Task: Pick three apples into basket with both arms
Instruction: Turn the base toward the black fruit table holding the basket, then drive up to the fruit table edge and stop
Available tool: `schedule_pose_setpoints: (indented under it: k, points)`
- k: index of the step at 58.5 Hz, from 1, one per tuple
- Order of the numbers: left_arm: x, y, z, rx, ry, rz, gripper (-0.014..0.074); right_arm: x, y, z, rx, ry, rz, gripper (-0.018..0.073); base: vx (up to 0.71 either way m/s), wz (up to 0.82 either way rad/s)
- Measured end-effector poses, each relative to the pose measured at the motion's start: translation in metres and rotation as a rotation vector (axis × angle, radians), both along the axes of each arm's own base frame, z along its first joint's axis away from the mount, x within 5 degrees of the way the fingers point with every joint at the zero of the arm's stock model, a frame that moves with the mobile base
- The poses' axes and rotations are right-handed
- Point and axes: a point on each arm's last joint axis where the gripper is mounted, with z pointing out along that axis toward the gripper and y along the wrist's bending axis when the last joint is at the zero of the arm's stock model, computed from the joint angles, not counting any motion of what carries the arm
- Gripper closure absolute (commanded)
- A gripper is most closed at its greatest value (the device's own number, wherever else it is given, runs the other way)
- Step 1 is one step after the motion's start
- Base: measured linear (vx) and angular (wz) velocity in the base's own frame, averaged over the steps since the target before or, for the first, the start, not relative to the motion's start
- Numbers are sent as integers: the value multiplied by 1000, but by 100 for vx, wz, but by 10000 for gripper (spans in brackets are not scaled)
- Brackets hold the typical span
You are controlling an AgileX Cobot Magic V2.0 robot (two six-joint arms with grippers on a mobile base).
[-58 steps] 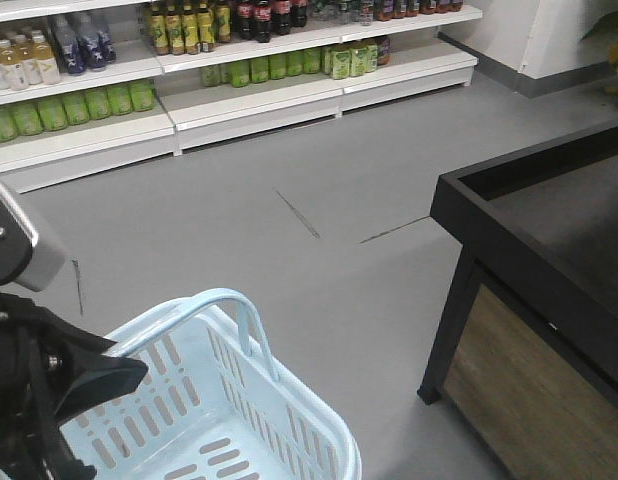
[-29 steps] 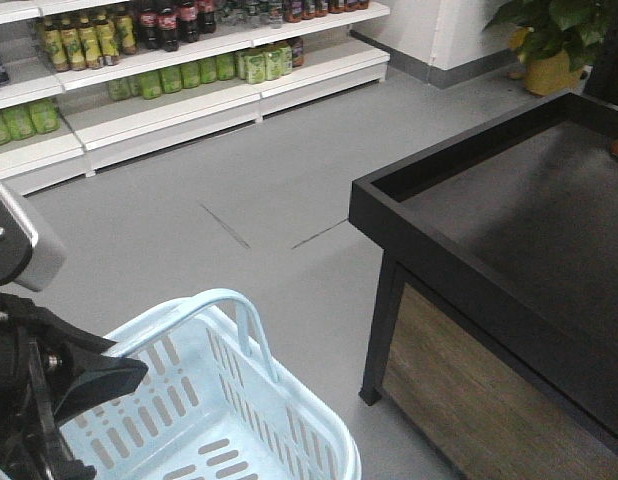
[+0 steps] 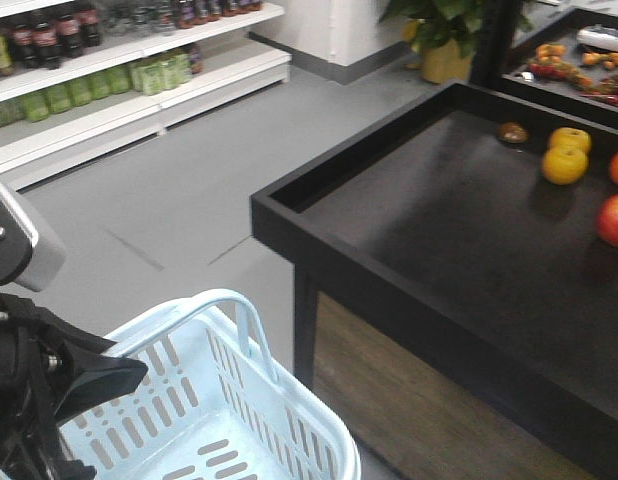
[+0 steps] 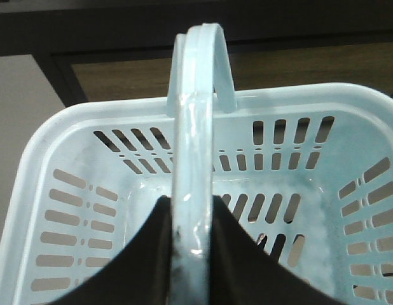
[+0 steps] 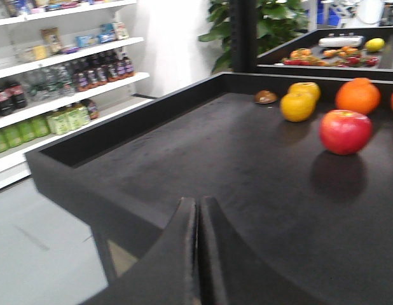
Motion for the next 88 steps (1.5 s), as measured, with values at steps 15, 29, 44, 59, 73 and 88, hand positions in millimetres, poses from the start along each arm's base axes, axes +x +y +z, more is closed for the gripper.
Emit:
schedule_pose_setpoints:
  k: [15,29,44,59,73,88]
  points:
    - [0,0,0,0,0,0,602,0,0,0,0,1,0,567,12,-43]
    - [0,0,0,0,0,0,602,0,0,0,0,1,0,567,13,-33]
    - [0,0,0,0,0,0,602,0,0,0,0,1,0,567,13,-24]
    - [0,0,0,0,0,0,602,0,0,0,0,1,0,567,11,-22]
    - [0,0,0,0,0,0,602,0,0,0,0,1,0,567,9,-19]
    - [0,0,0,0,0,0,602,0,0,0,0,1,0,567,7,-18]
